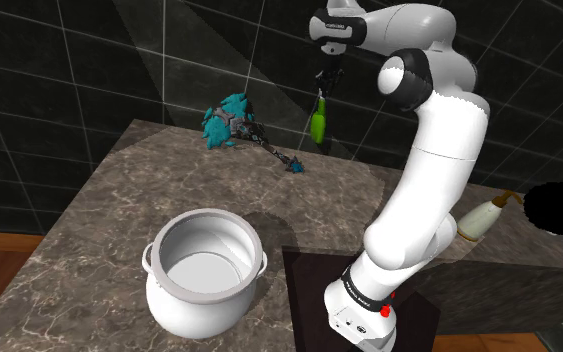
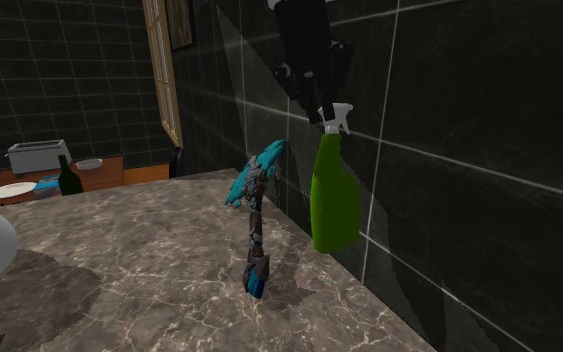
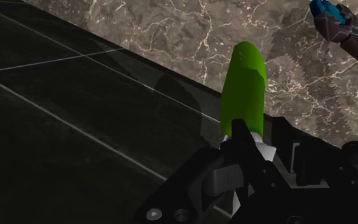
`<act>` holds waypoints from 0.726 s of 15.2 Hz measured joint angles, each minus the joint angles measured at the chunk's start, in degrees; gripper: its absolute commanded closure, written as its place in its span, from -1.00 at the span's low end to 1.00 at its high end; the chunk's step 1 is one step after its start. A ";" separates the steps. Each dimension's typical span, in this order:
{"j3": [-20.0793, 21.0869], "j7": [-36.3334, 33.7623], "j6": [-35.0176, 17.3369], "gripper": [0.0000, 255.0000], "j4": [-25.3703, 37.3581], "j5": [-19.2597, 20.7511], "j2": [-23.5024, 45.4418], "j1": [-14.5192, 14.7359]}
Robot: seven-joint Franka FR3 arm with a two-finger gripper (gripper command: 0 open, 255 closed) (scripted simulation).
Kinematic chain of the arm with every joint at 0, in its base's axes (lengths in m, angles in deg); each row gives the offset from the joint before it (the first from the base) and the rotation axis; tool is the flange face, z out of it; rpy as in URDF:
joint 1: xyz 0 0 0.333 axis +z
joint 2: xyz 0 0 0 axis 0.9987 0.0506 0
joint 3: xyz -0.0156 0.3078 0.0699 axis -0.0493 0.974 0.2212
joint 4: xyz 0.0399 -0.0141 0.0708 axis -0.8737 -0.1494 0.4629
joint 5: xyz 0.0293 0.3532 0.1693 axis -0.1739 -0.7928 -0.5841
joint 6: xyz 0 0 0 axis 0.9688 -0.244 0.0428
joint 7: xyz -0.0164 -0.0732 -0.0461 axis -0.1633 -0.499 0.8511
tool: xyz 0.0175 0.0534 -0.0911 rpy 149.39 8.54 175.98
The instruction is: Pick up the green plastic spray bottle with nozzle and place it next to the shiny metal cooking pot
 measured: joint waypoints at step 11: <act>-0.15 2.74 9.57 1.00 12.73 -1.00 2.84 -0.70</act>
